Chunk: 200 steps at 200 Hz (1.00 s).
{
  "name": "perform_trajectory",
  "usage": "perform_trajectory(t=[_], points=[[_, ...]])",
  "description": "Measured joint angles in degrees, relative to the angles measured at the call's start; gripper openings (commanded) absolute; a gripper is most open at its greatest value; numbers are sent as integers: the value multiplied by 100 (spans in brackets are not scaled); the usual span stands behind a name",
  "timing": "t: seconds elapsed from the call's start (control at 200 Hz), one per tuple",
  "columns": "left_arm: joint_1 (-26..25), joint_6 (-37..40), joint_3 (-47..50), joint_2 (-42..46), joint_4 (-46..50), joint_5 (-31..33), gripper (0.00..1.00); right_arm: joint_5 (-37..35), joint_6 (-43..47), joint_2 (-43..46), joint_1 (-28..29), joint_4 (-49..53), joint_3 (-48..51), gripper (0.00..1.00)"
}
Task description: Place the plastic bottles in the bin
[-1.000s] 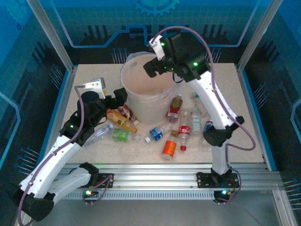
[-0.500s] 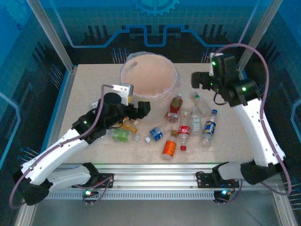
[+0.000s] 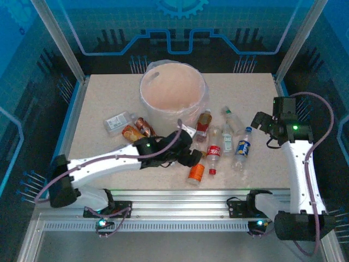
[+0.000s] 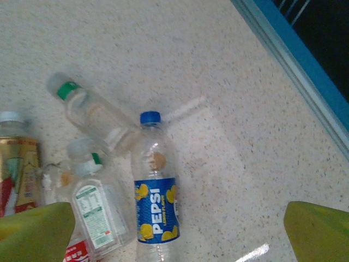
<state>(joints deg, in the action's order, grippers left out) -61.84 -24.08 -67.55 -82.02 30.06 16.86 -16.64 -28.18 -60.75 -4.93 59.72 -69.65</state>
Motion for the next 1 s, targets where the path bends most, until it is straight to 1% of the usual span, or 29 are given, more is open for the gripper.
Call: perform_trajectory(t=[0.145, 0.175, 0.255, 0.325, 0.445, 0.48, 0.56, 1.001], points=[[-173, 0, -269, -597, 153, -17, 84, 142, -13, -116, -114, -107, 247, 100], [-190, 0, -308, -695, 168, -22, 82, 157, -13, -127, -116, -133, 278, 100], [-221, 0, -409, -940, 229, -39, 81, 175, -11, -131, -127, -175, 337, 100], [-236, 0, -507, -1178, 273, -83, 78, 188, -9, -131, -153, -221, 363, 100], [-262, 2, -627, -1517, 278, -190, 76, 195, -9, -160, -190, -258, 385, 100], [-273, 0, -658, -1606, 278, -229, 74, 195, -7, -170, -197, -273, 391, 100], [-291, 2, -734, -1803, 291, -302, 73, 195, 9, -219, -203, -299, 400, 100], [-315, 2, -824, -2306, 334, -542, 72, 219, 11, -321, -227, -450, 448, 100]])
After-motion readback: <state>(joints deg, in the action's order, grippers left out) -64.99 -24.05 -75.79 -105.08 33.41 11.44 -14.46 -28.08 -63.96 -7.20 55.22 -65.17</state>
